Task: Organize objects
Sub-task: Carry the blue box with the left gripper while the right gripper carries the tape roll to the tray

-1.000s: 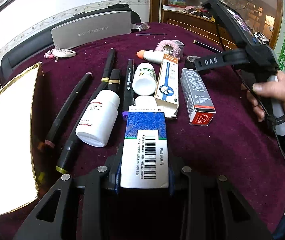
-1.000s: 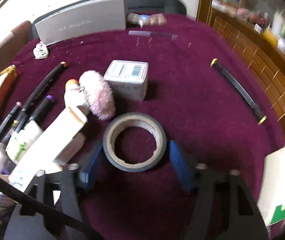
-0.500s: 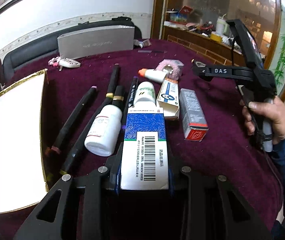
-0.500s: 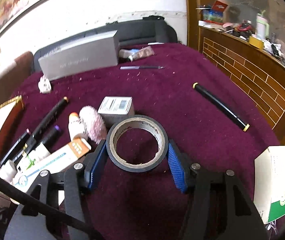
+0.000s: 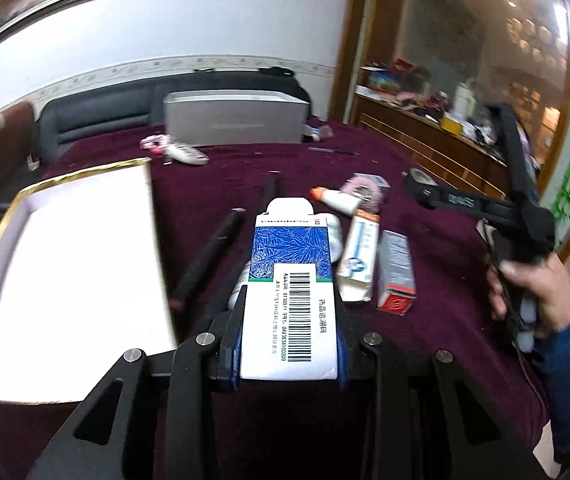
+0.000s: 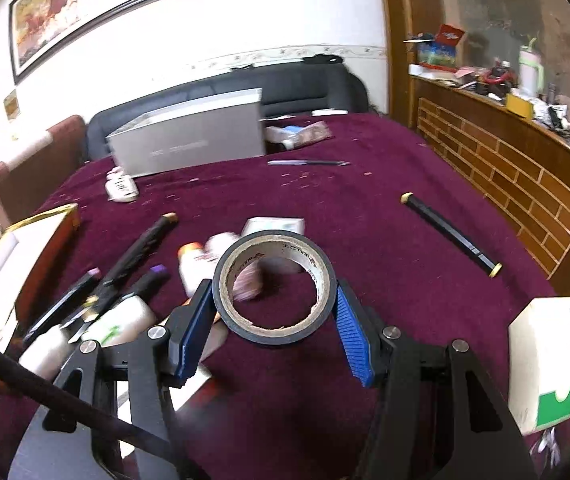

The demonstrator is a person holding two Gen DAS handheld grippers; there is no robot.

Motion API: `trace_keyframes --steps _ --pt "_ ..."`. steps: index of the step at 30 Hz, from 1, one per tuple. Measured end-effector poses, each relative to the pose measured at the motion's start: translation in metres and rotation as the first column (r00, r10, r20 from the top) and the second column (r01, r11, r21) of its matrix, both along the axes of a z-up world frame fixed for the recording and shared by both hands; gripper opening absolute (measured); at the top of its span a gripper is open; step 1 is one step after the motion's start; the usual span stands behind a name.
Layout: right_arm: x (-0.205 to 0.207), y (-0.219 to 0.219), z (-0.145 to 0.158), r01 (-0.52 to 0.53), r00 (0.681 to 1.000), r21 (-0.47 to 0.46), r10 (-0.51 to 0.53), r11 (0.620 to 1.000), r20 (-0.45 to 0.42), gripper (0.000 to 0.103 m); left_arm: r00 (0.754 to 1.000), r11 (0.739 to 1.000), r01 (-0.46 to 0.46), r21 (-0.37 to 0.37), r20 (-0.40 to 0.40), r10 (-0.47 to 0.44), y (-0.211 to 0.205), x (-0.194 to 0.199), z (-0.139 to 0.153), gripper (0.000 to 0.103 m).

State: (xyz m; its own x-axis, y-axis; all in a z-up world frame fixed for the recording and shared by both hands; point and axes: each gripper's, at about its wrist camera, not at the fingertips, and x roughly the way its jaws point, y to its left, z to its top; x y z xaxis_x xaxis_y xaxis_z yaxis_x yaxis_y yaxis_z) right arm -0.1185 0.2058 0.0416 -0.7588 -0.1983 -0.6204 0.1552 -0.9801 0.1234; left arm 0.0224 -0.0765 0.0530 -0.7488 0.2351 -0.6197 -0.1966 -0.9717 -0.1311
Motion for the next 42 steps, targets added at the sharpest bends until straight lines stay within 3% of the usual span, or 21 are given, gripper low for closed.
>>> trace_keyframes --steps 6,13,21,30,38,42 --pt "0.030 -0.052 0.023 -0.153 0.988 -0.030 0.154 0.988 0.003 0.057 0.995 0.994 -0.104 0.022 -0.011 0.104 -0.049 0.019 0.005 0.029" --pt "0.051 -0.124 0.039 -0.327 0.943 -0.059 0.330 0.943 0.039 0.058 0.972 0.971 -0.232 0.061 -0.019 0.233 -0.108 0.032 0.006 0.029" --pt "0.050 -0.200 0.041 -0.455 0.880 -0.090 0.463 0.886 0.108 0.058 0.958 0.958 -0.285 0.040 -0.017 0.286 -0.147 0.018 0.020 0.030" --pt "0.002 -0.271 0.068 -0.462 0.857 -0.154 0.484 0.873 0.176 0.058 0.932 0.933 -0.361 0.020 0.038 0.360 -0.208 -0.058 0.043 0.030" --pt "-0.056 -0.340 0.047 -0.434 0.842 -0.149 0.459 0.889 0.283 0.058 0.898 0.902 -0.420 0.099 0.192 0.397 -0.242 -0.130 -0.010 0.030" --pt "-0.093 -0.354 0.025 -0.376 0.841 -0.186 0.418 0.908 0.343 0.058 0.892 0.907 -0.418 0.046 0.209 0.400 -0.241 -0.146 -0.030 0.030"
